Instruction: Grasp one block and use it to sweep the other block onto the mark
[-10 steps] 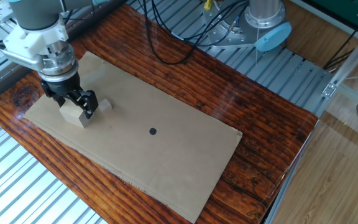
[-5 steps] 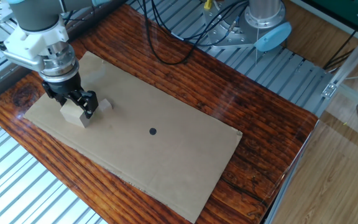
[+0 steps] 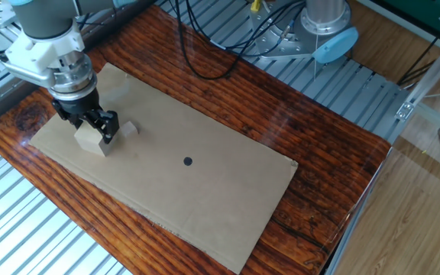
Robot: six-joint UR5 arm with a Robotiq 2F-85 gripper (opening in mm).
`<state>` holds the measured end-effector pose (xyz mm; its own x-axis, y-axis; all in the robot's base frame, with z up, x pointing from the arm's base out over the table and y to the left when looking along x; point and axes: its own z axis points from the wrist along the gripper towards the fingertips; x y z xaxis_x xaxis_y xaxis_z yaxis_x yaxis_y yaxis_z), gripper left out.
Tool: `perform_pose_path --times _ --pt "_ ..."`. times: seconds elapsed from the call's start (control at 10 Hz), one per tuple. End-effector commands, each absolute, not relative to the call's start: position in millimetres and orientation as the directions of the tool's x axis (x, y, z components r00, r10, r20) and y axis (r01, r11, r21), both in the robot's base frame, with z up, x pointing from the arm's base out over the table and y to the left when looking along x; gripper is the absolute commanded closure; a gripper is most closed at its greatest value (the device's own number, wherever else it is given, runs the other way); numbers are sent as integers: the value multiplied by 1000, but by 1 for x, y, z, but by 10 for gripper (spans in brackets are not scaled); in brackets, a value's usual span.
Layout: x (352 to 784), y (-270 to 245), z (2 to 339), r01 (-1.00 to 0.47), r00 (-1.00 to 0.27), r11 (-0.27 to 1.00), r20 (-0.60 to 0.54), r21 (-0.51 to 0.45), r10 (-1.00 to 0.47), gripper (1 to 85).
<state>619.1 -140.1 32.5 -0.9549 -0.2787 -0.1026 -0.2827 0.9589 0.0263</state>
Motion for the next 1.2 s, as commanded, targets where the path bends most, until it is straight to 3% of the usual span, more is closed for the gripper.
perform_pose_path --times 0.0,0.5,0.8,1.1 --pt "615 -141 33 -283 -954 958 -110 35 -278 233" --pt "602 -143 34 -299 -950 953 -112 52 -292 230" --pt "597 -144 36 -300 -951 952 -99 59 -293 367" --pt "591 -147 36 -305 -949 951 -103 56 -299 367"
